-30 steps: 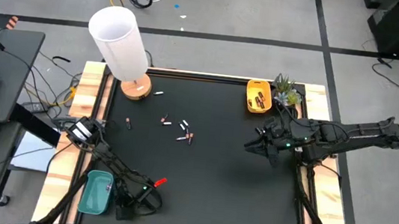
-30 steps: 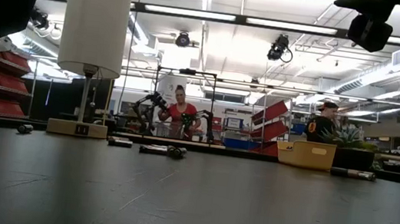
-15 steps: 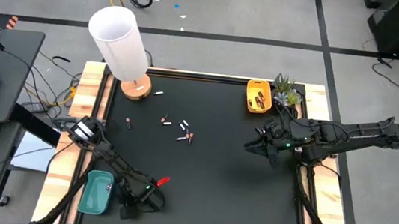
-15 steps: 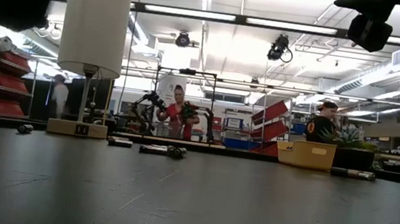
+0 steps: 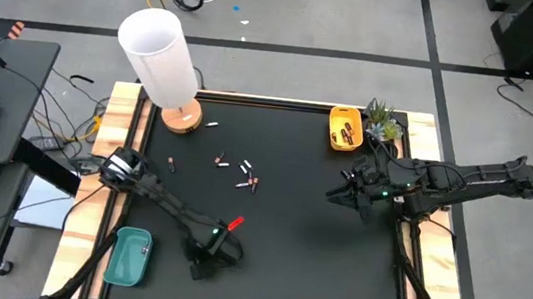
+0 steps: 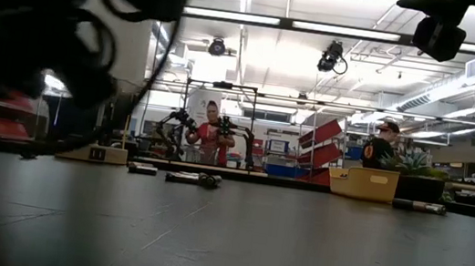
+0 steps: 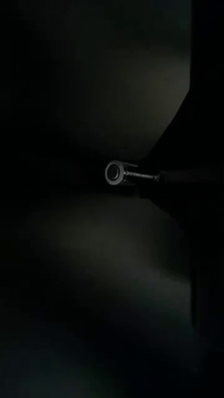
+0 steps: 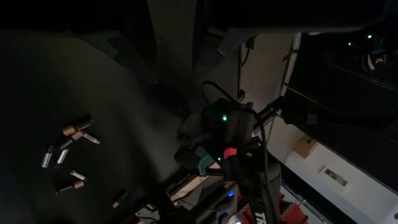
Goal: Sort batteries
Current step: Put the silver battery into the blue bin, then put the black battery into the yellow bin
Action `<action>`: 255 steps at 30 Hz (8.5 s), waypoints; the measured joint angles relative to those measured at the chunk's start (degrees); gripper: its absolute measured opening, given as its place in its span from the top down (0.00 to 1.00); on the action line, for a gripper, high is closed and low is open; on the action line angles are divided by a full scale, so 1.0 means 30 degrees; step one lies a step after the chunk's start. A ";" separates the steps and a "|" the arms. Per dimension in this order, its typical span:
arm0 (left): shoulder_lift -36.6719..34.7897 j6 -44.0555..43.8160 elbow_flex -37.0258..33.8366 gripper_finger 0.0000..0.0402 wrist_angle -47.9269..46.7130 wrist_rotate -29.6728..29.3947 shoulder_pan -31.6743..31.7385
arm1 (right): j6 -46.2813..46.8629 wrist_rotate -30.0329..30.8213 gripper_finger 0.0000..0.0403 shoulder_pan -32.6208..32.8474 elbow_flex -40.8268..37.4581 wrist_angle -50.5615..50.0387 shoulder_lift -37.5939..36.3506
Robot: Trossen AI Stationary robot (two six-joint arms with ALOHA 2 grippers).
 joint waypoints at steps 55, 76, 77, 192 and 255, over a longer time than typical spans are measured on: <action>-1.0193 -1.5843 -0.5669 0.93 0.2888 0.2393 -0.8112 | -0.0188 -0.1159 0.79 -0.0380 0.0000 0.0056 -0.0007; -1.0185 -1.5628 -0.7015 0.64 0.2775 0.2206 -0.8576 | 0.0739 -0.0855 0.79 -0.1770 0.0000 0.0078 -0.0007; -1.0233 -1.5569 -0.6910 0.64 0.2336 0.2214 -0.8583 | 0.0848 -0.0659 0.79 -0.1770 0.0000 0.0078 -0.0007; -1.1485 0.7352 -0.2668 0.70 1.3049 -0.7106 1.1998 | -0.3921 0.2426 0.59 -1.1963 -0.2757 -0.4483 1.0892; -1.1497 0.5798 -0.2668 0.70 1.3006 -0.7499 1.1865 | -0.7300 0.1528 0.68 -0.8028 -0.2760 0.2722 0.7331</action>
